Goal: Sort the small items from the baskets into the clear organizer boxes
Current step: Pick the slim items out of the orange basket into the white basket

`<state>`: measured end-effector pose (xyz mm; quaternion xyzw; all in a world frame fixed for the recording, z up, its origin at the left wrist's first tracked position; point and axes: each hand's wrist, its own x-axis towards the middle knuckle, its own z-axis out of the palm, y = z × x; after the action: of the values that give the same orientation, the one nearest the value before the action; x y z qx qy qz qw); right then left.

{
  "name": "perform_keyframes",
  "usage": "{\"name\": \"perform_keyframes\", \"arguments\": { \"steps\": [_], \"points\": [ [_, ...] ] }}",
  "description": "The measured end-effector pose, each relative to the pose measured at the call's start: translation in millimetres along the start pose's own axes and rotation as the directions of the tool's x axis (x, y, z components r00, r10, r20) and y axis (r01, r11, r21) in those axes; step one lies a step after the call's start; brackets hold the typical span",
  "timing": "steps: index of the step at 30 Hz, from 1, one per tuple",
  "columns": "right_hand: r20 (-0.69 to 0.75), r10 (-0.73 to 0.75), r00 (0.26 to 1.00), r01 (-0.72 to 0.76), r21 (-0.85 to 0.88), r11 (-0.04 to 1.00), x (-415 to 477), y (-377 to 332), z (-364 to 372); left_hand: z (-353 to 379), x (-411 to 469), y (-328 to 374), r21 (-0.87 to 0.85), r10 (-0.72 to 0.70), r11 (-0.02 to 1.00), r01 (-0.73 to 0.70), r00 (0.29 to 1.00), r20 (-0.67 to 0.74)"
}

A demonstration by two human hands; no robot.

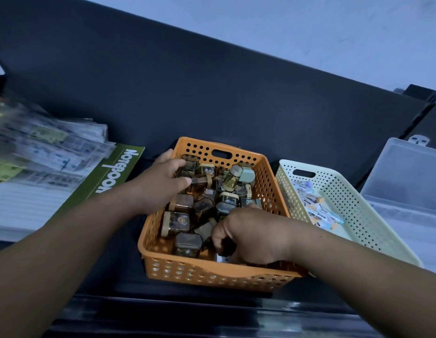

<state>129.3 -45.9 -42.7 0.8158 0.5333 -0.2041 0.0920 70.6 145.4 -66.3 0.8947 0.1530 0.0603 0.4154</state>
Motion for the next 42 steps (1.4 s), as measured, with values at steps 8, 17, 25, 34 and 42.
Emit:
{"name": "perform_keyframes", "arguments": {
  "steps": [8, 17, 25, 34, 42],
  "points": [
    [-0.123, 0.034, 0.992, 0.047, 0.601, 0.798, -10.5, 24.3, -11.5, -0.7, -0.8, 1.6, -0.001, -0.007, 1.000, 0.007, 1.000, -0.004],
    [-0.549, 0.392, 0.738, 0.281, 0.779, 0.561, -53.2, 87.0, -21.8, -0.6, 0.3, 0.7, 0.018, -0.017, 1.000, 0.017, 1.000, -0.005],
    [-0.528, 0.714, 0.459, -0.130, 0.756, 0.642, -70.5, 132.1, 3.2, -0.4, -0.1, 4.1, 0.021, -0.017, 1.000, 0.016, 1.000, 0.002],
    [-0.264, 0.053, 0.963, 0.124, 0.610, 0.783, -44.5, 20.9, -28.2, -1.8, -3.4, 8.2, 0.015, -0.007, 1.000, 0.007, 1.000, 0.003],
    [0.122, -0.099, 0.988, 0.057, 0.309, 0.949, 5.9, -5.2, -16.4, -1.9, -3.7, 6.4, 0.006, -0.016, 1.000, 0.016, 1.000, 0.008]
  ]
}}
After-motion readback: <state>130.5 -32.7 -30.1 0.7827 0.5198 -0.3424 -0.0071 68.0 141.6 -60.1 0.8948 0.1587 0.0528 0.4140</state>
